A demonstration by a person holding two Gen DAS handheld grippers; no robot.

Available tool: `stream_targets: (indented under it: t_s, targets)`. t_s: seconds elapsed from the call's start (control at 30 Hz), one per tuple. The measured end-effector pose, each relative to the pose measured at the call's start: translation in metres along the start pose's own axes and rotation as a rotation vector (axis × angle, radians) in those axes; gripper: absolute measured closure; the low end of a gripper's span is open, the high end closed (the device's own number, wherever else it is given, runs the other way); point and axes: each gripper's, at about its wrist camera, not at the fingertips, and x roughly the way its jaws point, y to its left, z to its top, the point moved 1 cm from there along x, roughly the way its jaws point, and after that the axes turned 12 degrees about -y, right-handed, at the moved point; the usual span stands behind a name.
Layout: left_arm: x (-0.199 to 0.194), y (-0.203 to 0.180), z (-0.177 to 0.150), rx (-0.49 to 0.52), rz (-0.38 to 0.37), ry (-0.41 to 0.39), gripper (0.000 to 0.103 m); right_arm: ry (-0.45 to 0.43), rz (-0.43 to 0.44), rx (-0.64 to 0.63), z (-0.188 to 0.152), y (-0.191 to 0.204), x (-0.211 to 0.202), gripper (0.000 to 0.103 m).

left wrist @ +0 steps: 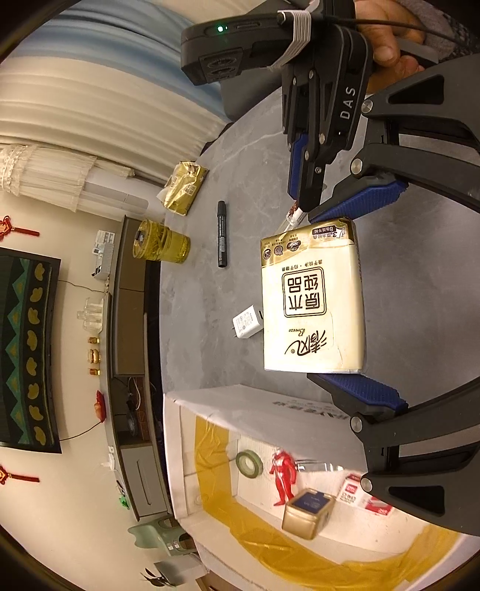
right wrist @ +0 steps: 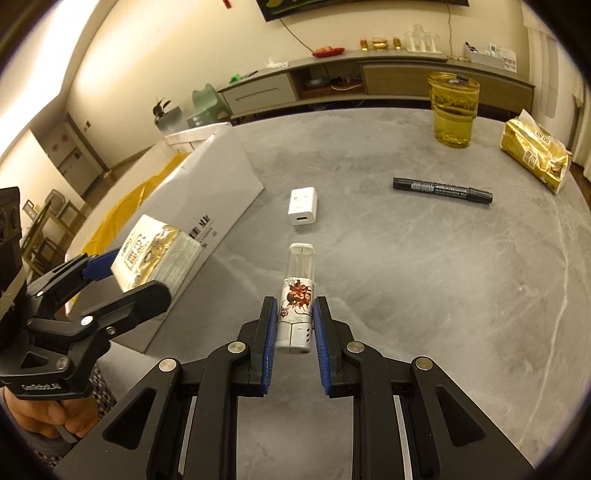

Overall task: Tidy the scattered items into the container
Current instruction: 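Carry the clear tube and yellow tissue pack with both tools over the white box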

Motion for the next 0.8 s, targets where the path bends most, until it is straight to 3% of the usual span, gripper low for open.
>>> stream_targets:
  t_s: [0.8]
  targets:
    - [-0.075,0.006,0.007,-0.018,-0.006,-0.087,0.027,-0.084,0.028,0.011,-0.024,0.046,-0.042,0.082]
